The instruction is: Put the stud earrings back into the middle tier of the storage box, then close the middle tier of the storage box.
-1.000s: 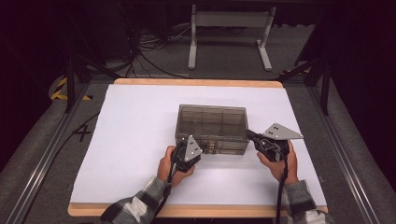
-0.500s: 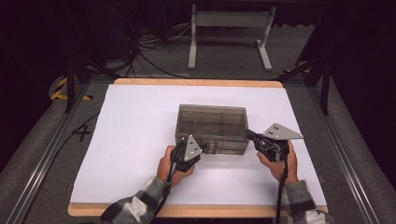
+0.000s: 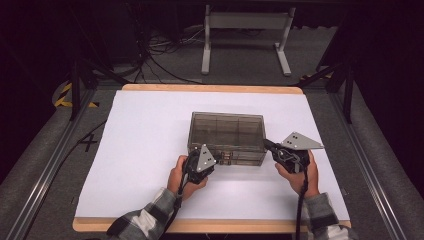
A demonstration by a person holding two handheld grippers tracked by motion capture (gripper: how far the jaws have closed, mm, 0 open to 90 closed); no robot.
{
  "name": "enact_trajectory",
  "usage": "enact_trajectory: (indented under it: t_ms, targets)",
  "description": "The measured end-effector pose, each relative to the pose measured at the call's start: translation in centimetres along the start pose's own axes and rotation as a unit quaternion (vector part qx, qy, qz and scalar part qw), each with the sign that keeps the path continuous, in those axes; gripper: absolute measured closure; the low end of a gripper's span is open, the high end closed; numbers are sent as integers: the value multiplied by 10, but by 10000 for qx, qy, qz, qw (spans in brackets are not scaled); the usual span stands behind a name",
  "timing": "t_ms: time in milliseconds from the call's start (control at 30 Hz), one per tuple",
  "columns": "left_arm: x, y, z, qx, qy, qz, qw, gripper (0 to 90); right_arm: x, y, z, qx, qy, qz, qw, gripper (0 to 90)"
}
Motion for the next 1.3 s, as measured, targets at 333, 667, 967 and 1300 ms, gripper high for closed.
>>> enact_trajectory:
  t_ms: [333,667,967,1300]
  targets:
    - [-6,0,1,81,-17,-6,10000,898,0,0,1,-41,36,11,10000,900]
    - [-10,-1,-2,55,55,-148,9999,898,0,0,2,-166,123,60,9998,900]
    - [-20,1,2,93,16,-110,9999,887,0,-2,4,-385,411,140,9983,900]
    - [-36,2,13,114,-42,-170,9998,878,-6,-3,8,-491,410,101,9979,883]
Point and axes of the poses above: each handheld gripper's, and its own axes: x roughly forward along the jaws, y roughly out of its underside, z roughly to its left, the point moved 9 cm from there along x, roughly forward along the jaws
